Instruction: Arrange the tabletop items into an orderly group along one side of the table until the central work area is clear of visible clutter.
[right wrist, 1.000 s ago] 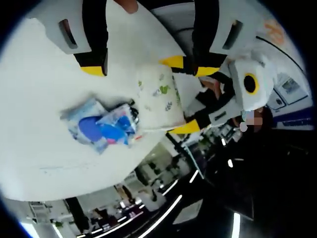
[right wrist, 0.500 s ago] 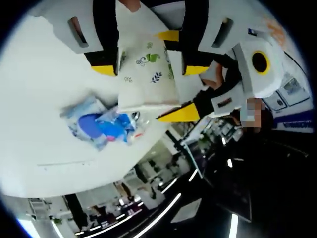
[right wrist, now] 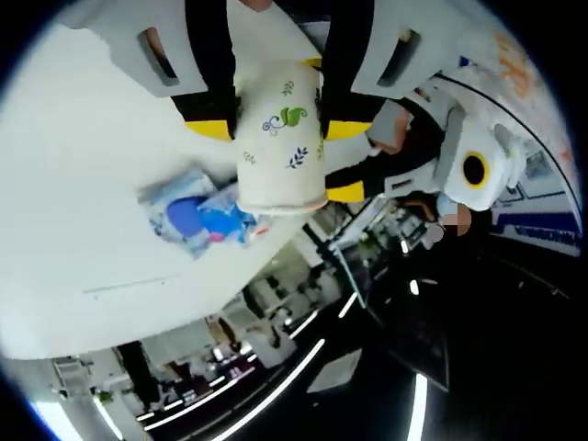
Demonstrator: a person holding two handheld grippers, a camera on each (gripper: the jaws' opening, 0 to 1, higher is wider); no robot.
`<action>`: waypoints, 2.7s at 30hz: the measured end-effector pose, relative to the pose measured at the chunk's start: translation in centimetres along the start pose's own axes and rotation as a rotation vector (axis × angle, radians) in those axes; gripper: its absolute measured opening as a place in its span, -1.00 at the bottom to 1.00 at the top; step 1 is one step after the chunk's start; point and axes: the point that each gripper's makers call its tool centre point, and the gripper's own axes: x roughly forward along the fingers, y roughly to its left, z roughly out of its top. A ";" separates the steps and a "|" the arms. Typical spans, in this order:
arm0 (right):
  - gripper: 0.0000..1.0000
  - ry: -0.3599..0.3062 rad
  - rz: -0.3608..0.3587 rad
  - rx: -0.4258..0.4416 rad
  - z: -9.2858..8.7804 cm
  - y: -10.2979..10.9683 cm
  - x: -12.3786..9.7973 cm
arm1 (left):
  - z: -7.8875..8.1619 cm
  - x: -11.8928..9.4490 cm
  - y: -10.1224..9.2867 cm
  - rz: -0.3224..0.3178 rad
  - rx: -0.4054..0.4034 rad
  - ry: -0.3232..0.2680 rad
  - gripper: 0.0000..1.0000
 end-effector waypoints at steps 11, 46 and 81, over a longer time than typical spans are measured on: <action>-0.29 -0.039 0.053 -0.247 2.8 -3.9 -6.6 | 6.0 3.2 -0.7 0.018 -0.875 -0.235 0.43; -0.25 0.246 -0.086 -0.553 0.9 -3.7 4.1 | 1.9 3.9 4.5 0.091 -0.505 0.012 -0.22; -0.24 0.466 -0.050 -0.682 -4.4 -10.0 7.1 | -5.3 8.6 3.4 0.031 -0.632 0.143 -0.18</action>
